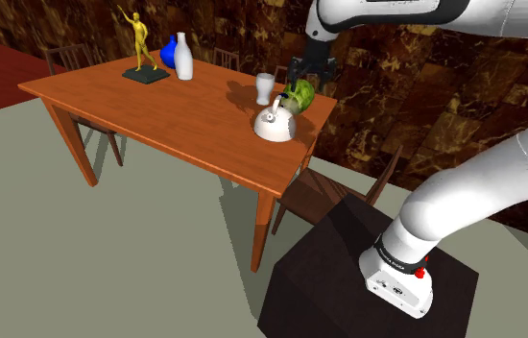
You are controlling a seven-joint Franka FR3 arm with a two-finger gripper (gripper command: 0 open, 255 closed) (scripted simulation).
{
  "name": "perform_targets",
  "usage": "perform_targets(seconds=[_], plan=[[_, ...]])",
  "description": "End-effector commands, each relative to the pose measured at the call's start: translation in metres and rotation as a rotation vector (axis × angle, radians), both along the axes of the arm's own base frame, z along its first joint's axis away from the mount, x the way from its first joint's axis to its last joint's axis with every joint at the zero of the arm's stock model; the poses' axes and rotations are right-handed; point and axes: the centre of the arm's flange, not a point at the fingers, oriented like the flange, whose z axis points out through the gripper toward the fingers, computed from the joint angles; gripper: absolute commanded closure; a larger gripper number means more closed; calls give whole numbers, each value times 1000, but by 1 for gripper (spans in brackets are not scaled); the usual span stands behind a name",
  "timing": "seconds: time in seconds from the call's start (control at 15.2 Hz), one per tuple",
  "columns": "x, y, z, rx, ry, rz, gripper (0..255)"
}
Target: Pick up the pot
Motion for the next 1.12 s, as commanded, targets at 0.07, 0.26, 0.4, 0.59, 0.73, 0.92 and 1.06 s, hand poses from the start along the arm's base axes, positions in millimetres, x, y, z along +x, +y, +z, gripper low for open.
perform_targets(seconds=[0.07, 0.26, 0.4, 0.59, 0.73, 0.92, 1.06], plan=[[37, -12, -14, 14, -7, -98, 0], [72, -27, -28, 27, -13, -193, 0], [94, -38, -38, 35, -16, -256, 0], [126, -58, -52, 48, -22, -350, 0], [146, -73, -62, 57, -26, -414, 0], [175, -98, -77, 70, -32, -508, 0], [193, -115, -87, 79, -36, -571, 0]])
